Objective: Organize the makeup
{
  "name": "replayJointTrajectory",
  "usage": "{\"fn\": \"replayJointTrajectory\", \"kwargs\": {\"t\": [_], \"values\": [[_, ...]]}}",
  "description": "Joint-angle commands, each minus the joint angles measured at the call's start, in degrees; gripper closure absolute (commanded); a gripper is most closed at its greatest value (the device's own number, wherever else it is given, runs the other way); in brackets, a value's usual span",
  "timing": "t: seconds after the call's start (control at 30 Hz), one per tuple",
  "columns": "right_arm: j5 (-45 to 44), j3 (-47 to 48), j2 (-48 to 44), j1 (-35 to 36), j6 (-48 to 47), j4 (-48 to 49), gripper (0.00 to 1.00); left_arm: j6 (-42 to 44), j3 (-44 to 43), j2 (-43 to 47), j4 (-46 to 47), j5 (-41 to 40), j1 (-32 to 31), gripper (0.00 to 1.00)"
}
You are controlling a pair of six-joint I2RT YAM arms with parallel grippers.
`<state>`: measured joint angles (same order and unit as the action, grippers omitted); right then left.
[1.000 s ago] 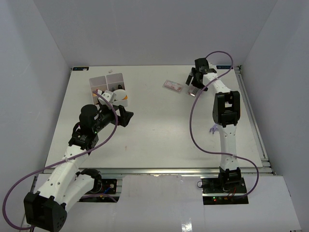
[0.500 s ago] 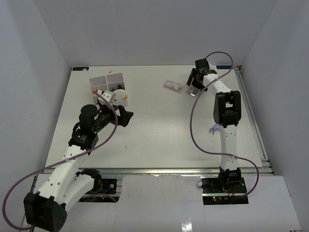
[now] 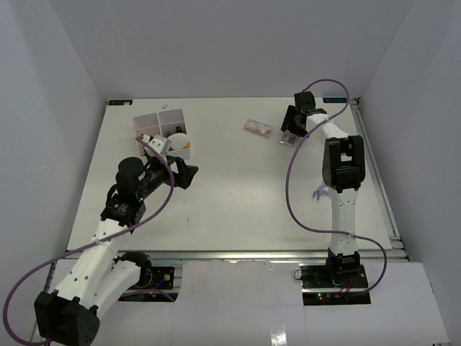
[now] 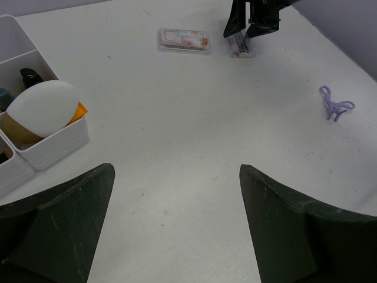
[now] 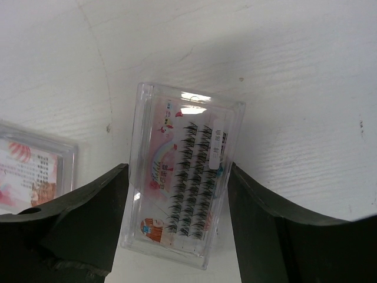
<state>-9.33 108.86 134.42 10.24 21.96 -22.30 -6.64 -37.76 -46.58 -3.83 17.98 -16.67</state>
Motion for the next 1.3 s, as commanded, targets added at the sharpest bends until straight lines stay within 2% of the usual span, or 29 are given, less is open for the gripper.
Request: {"fn": "replayJointTrajectory", "kwargs": {"t": [0.0, 0.13, 0.33, 0.53, 0.8, 0.87, 0.93, 1.07, 1.1, 1.13, 1.27], "values": [[13.35, -5.27, -2.42, -0.60, -11.05, -6.48, 0.92, 0.31, 1.02, 1.75, 1.73, 0.13, 0.23, 0.02], [40.43, -15.51, -6.52, -6.48, -10.82, 2.67, 0.92, 0.22, 1.24, 2.06, 2.03, 0.26, 0.23, 0.02], [38.63, -14.65, -6.56, -7.90, -17.13, -3.41, 0.92, 0.13, 1.82, 2.54, 2.79, 0.41, 0.23, 0.02], [32.09, -18.50, -11.42, -3.40, -27.21, -5.41, 0.92, -1.55, 2.74, 2.33, 4.70, 1.69, 0.23, 0.02], [35.16, -27.75, -22.99, -2.14, -32.91, 0.58, 0.90, -16.16, 2.00, -5.02, 13.79, 12.37, 0.23, 0.02], [34.92, -28.54, -23.87, -1.48, -34.69, 0.55, 0.85, -17.56, 2.04, -5.45, 14.64, 13.12, 0.23, 0.02], [33.48, -29.96, -25.45, 0.15, -37.33, 0.59, 0.72, -17.71, 1.99, -4.95, 13.55, 13.31, 0.23, 0.02], [28.87, -31.92, -26.99, 4.70, -44.39, 0.59, 0.35, -14.70, 1.48, -1.49, 9.02, 10.65, 0.23, 0.02], [27.47, -32.45, -27.37, 6.15, -45.83, 1.16, 0.14, -13.49, 0.96, -0.63, 8.08, 9.59, 0.16, 0.02], [26.36, -32.77, -28.20, 6.93, -46.61, 1.77, 0.10, -12.68, 0.64, 0.92, 6.24, 8.88, 0.21, 0.02], [21.70, -34.95, -31.60, 8.43, -49.51, 5.99, 0.10, -10.00, -0.07, 5.02, 0.91, 6.22, 0.23, 0.02]]}}
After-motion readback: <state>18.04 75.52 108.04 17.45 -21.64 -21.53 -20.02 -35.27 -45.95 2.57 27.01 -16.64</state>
